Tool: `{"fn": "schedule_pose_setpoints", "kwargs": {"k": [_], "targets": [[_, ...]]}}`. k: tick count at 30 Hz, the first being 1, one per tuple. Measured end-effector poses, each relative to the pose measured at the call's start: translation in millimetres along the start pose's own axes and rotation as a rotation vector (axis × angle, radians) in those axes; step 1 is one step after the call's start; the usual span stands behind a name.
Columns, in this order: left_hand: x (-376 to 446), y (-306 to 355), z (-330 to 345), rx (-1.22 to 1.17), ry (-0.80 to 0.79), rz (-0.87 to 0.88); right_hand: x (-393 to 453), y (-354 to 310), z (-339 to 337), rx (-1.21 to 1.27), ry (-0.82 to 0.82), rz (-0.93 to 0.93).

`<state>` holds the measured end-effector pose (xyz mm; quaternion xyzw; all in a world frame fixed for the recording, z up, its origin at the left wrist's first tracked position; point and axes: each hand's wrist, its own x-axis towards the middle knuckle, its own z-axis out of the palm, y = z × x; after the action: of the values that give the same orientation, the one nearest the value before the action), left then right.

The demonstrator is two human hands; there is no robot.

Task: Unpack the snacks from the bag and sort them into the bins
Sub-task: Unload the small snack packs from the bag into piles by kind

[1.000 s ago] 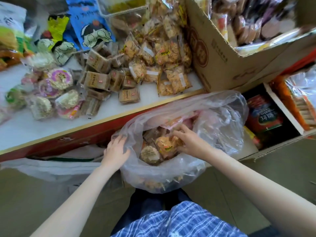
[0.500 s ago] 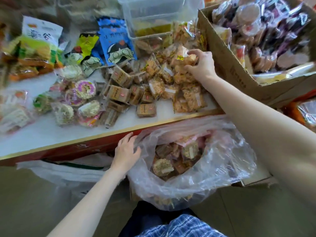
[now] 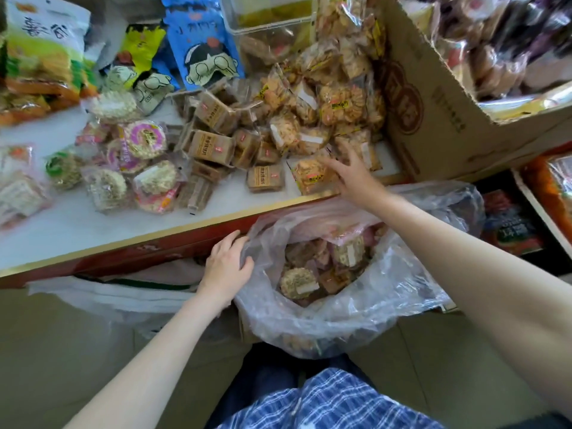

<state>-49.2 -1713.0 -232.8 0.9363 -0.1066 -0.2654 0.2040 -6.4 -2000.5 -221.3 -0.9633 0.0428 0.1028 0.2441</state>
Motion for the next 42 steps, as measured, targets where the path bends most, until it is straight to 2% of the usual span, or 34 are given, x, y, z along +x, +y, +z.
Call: {"fn": "schedule_pose_setpoints", "kwargs": {"k": [3,5,7,10,12,15,21,25,28,31,33,36,39,42], "targets": [[-2.1,1.0,1.4,-0.044,-0.007,0.019,-27.4,7.7,-7.2,0.021,0.231,-0.068],[-2.8,0.2,5.0,-0.054,-0.028,0.037,-64.4,9.5,-6.8,0.081,0.275,-0.018],[-4.5,-0.6,10.8,-0.052,-0.06,0.04,-102.8,15.2,7.1,0.124,0.211,0.134],[-9.5,-1.4,16.2,-0.053,-0.094,0.024,-125.4,31.2,43.7,0.081,-0.041,0.347],[-13.3,-2.7,18.1,-0.034,-0.103,0.02,-117.3,38.8,67.0,0.118,-0.241,0.426],[-18.8,-5.5,18.6,-0.007,-0.102,0.009,-100.6,38.6,97.5,0.15,-0.395,0.494],[-27.0,-8.6,25.3,0.012,-0.128,-0.026,-115.6,35.2,130.1,-0.009,-0.43,0.462],[-31.4,-6.2,28.8,0.013,-0.147,-0.027,-123.1,30.5,141.8,-0.194,-0.443,0.347],[-34.7,-8.4,27.5,0.042,-0.159,-0.029,-126.8,22.8,140.1,-0.226,-0.461,0.237],[-34.5,-14.8,27.8,0.035,-0.176,-0.053,-130.0,17.1,128.9,0.017,-0.471,0.204],[-33.4,-17.8,29.4,0.015,-0.167,-0.07,-130.3,10.9,108.6,0.237,-0.425,0.202],[-32.4,-17.3,31.2,-0.025,-0.131,-0.075,-131.1,-1.8,78.8,0.399,-0.332,0.138],[-32.6,-18.3,28.6,-0.083,-0.052,-0.049,-126.4,-16.9,62.6,0.548,-0.188,0.11],[-33.6,-23.5,18.3,-0.2,0.102,-0.05,-106.4,-40.2,44.8,0.697,-0.078,0.124]]}}
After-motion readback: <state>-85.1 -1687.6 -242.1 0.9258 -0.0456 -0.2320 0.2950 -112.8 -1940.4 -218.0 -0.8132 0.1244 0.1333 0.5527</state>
